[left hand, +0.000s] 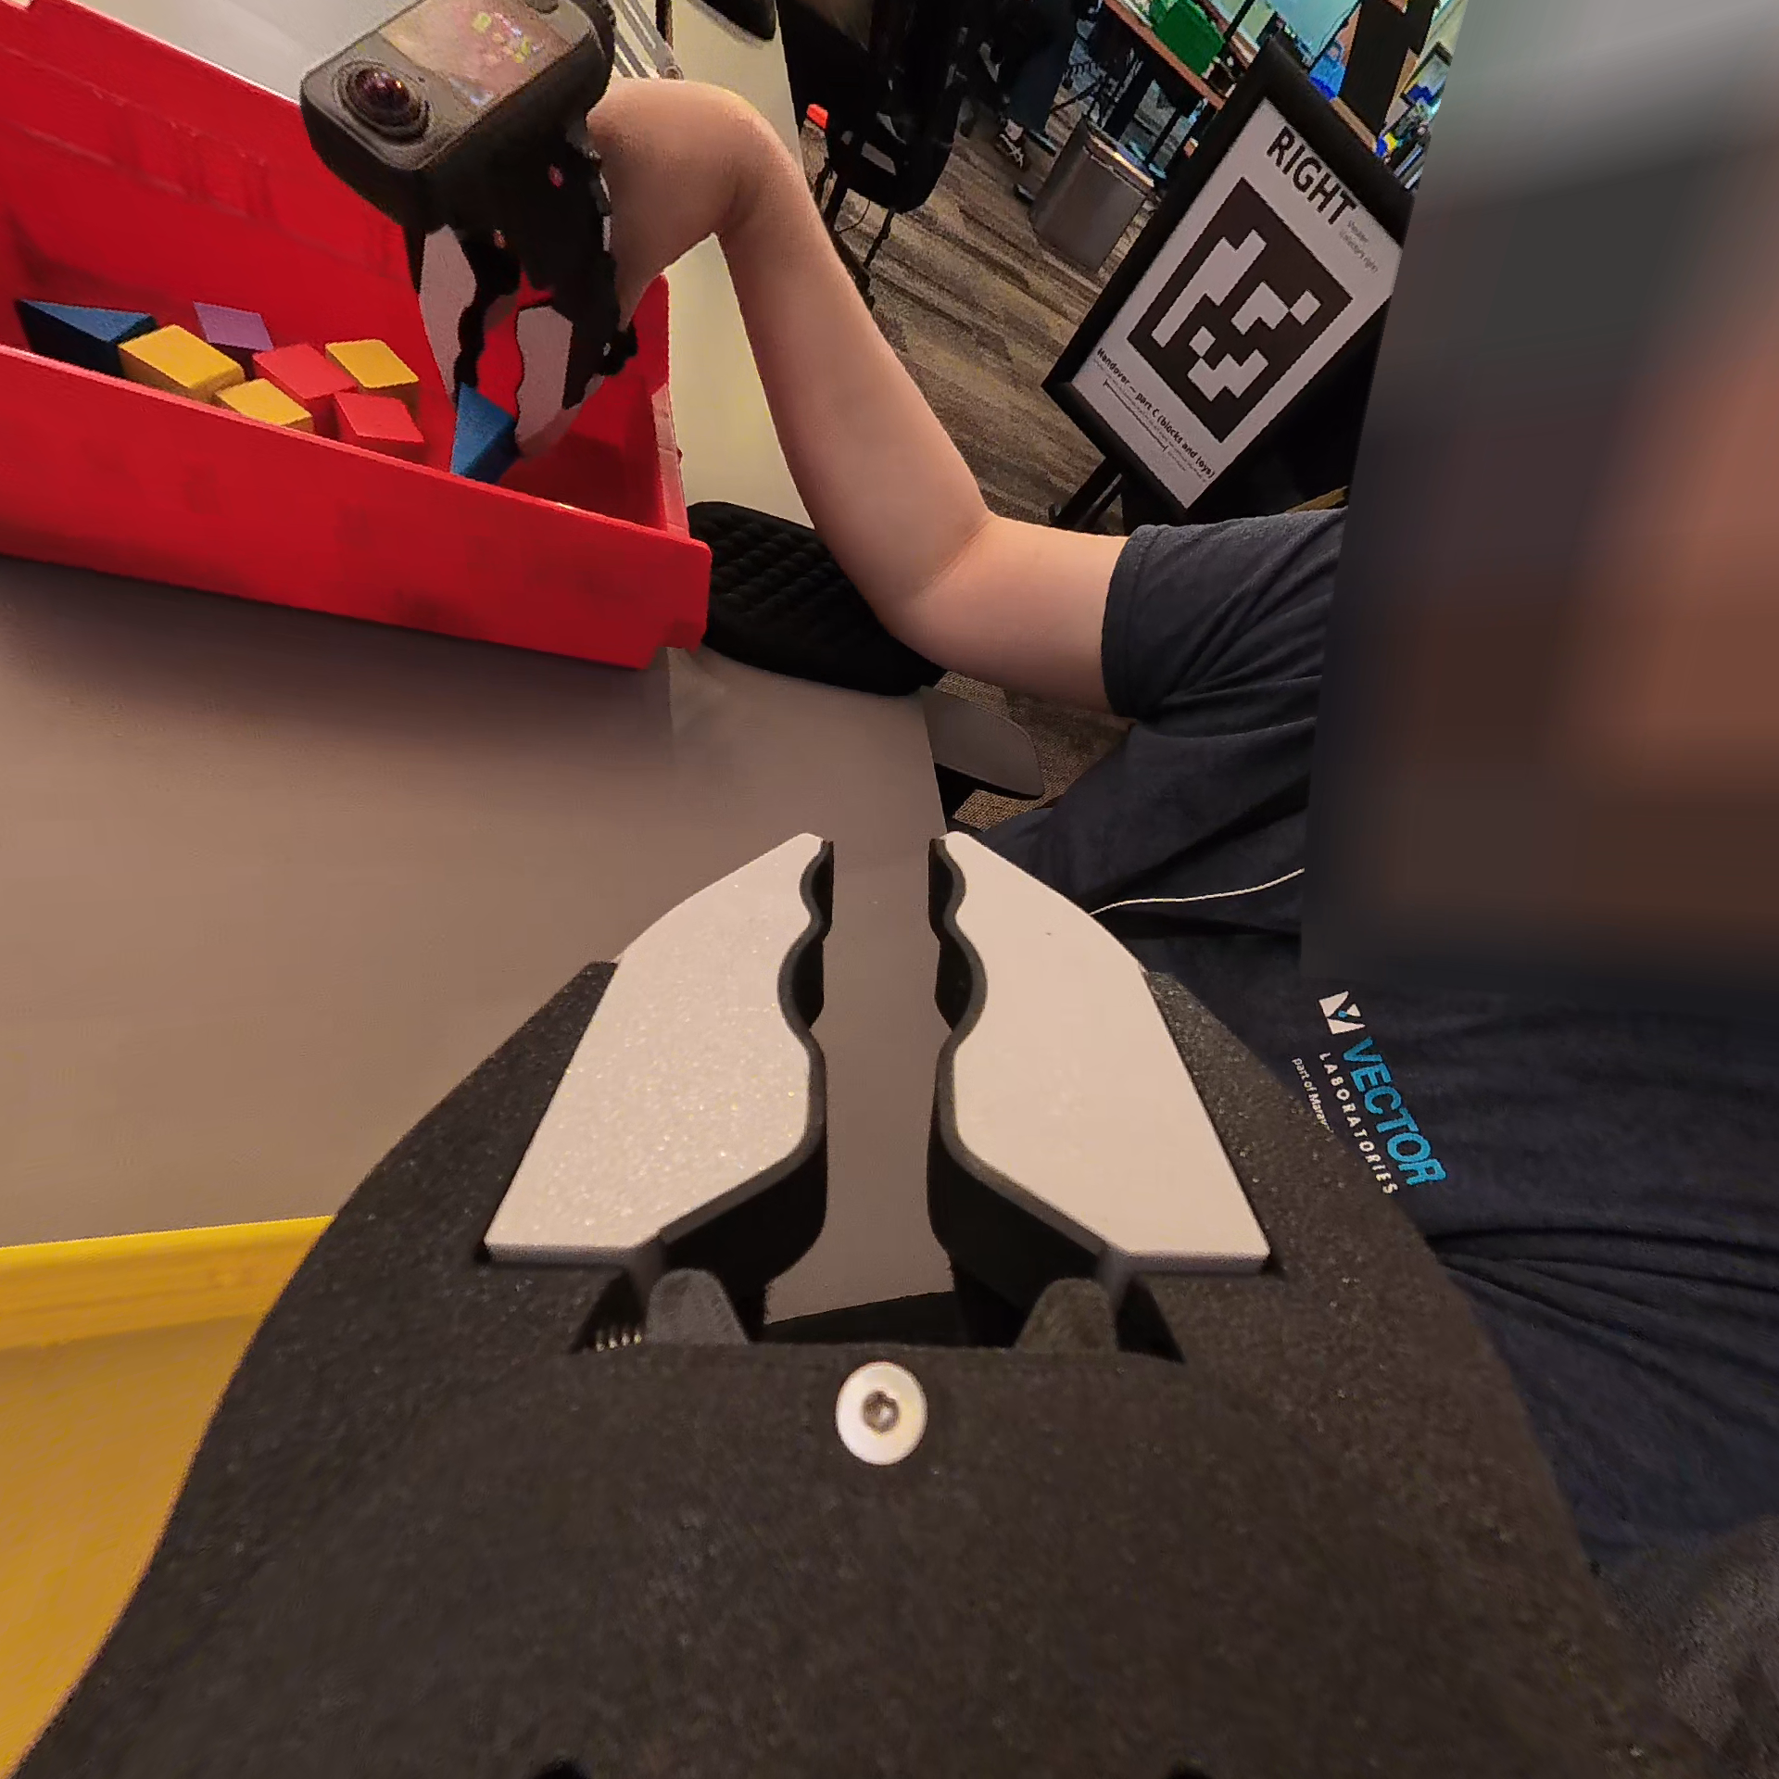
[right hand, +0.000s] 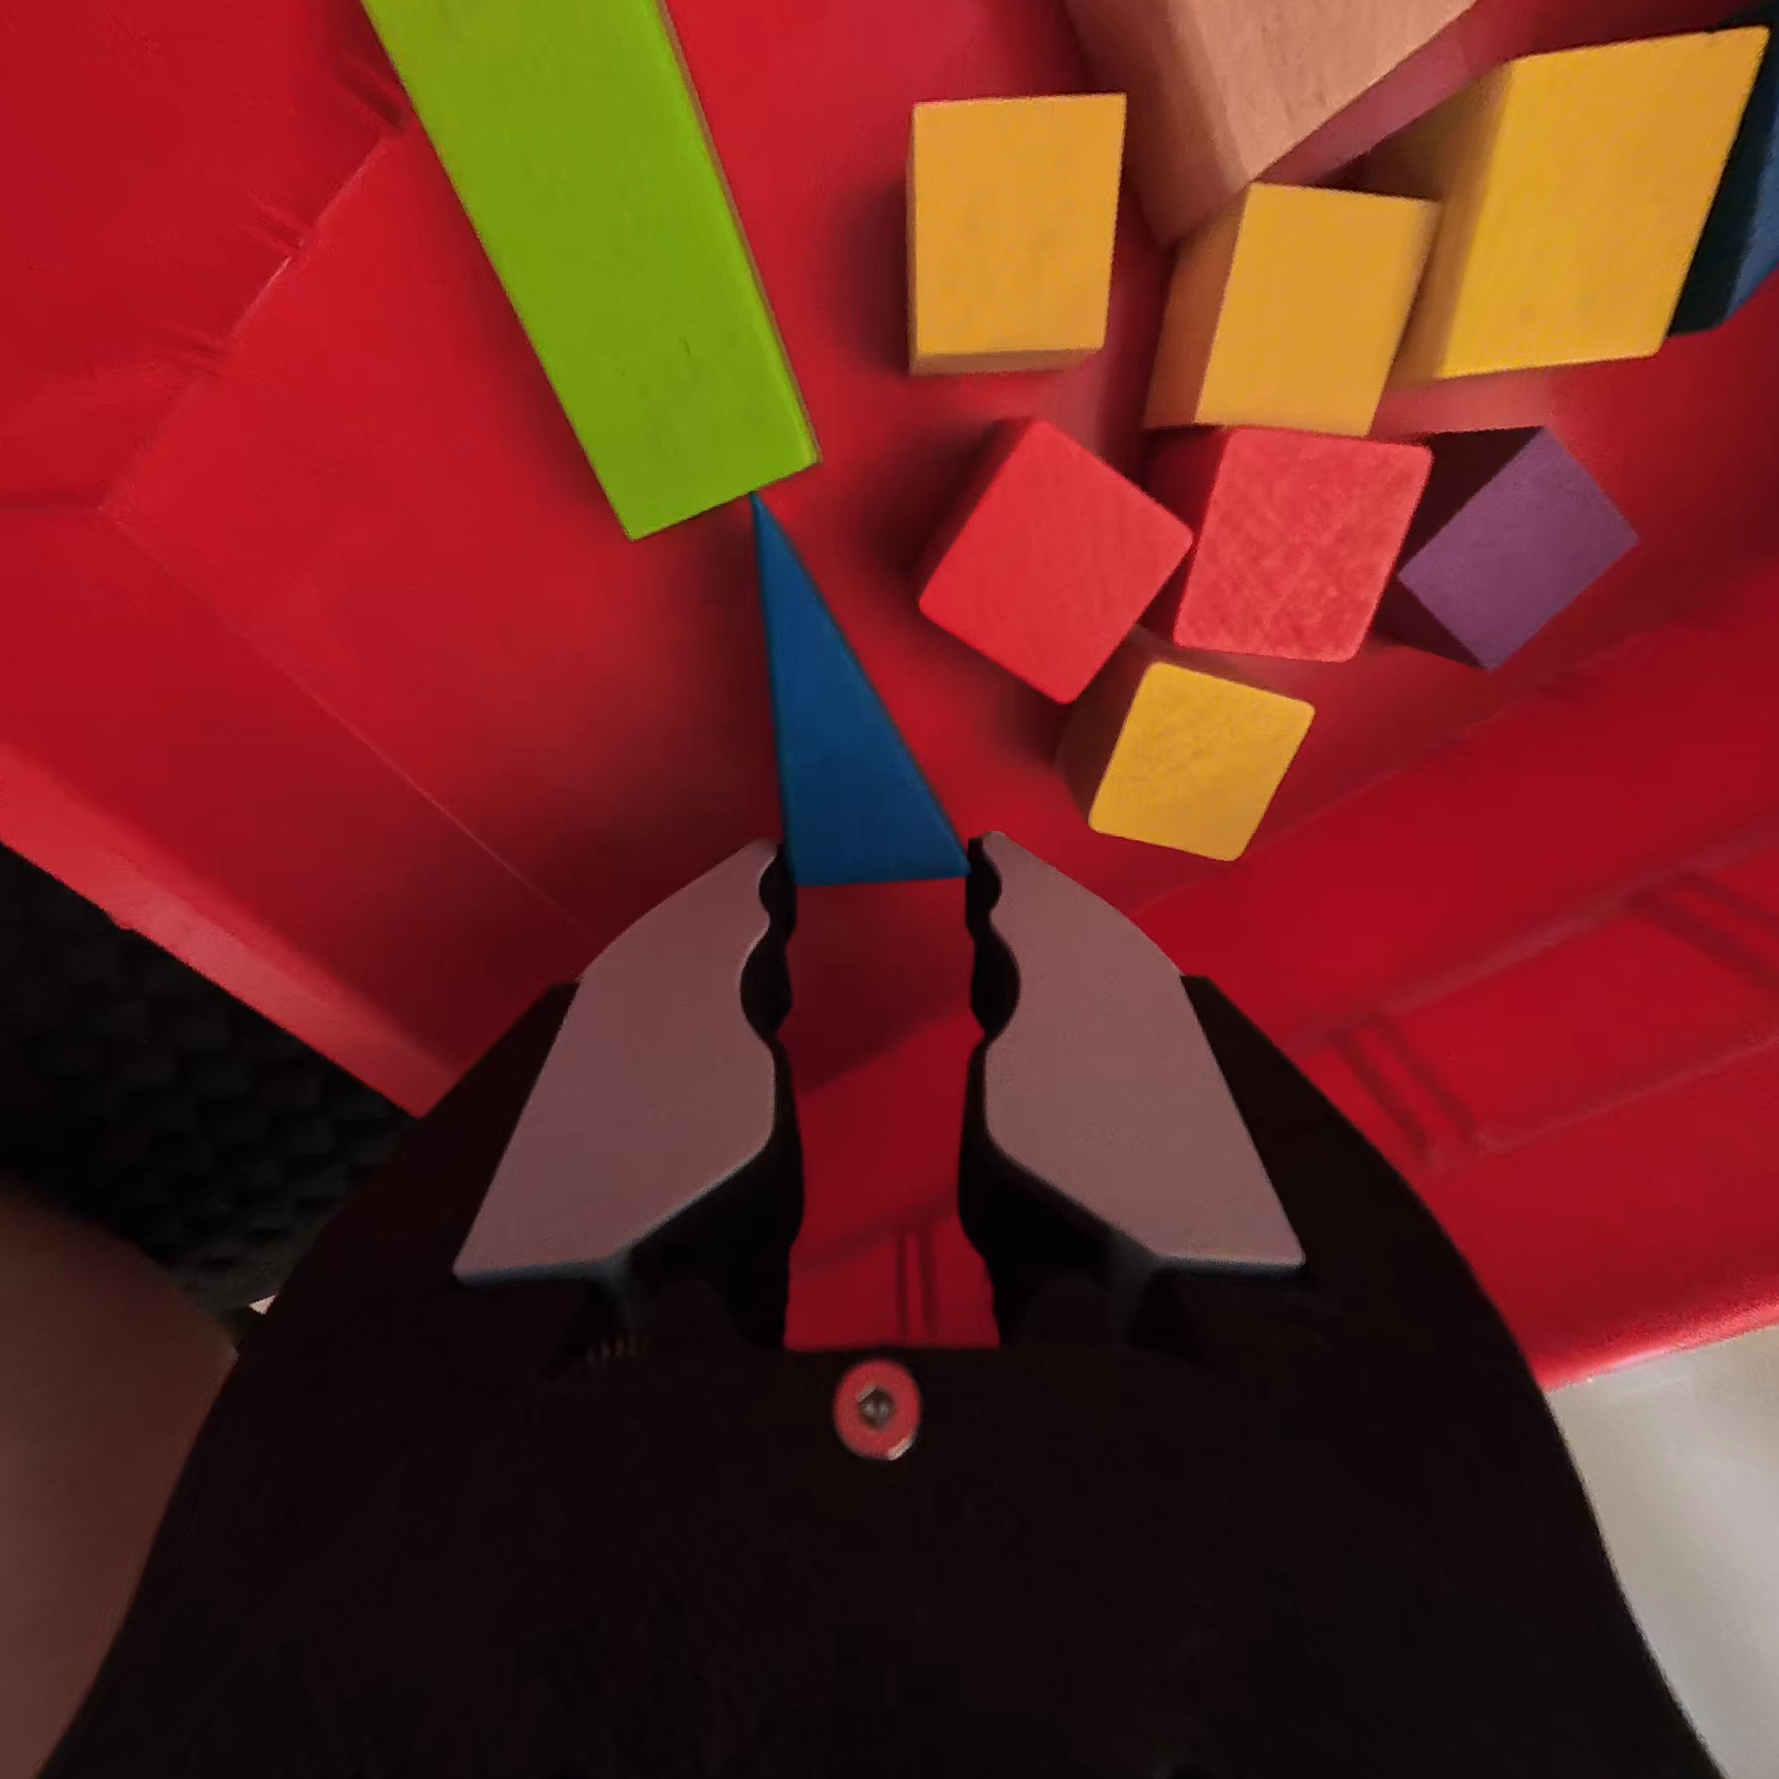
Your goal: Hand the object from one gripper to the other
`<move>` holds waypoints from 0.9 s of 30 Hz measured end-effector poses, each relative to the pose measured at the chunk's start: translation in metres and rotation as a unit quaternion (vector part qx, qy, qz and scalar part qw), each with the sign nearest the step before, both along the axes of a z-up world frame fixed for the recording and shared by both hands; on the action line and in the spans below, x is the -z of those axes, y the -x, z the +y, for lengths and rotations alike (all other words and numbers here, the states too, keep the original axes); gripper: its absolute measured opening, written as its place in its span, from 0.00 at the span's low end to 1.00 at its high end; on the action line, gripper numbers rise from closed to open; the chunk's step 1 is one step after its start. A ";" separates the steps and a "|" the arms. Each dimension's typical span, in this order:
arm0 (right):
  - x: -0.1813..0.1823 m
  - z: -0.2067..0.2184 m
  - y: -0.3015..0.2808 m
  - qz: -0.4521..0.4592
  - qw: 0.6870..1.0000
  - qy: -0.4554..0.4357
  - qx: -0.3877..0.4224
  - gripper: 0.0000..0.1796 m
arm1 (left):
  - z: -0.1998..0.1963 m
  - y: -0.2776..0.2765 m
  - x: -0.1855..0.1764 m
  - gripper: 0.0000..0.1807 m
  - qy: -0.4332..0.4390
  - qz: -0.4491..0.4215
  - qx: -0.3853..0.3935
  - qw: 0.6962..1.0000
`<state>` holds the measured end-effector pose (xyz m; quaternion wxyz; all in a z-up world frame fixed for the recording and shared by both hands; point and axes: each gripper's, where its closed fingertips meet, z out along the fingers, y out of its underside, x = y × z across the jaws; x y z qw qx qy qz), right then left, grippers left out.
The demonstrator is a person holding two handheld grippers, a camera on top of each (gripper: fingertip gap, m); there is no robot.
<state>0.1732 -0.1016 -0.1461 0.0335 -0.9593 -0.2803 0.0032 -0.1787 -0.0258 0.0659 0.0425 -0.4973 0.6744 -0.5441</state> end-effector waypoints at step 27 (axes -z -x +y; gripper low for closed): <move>-0.054 0.019 -0.006 -0.021 0.991 -0.134 0.013 0.20 | 0.156 0.013 -0.007 0.11 -0.227 -0.107 -0.334 0.908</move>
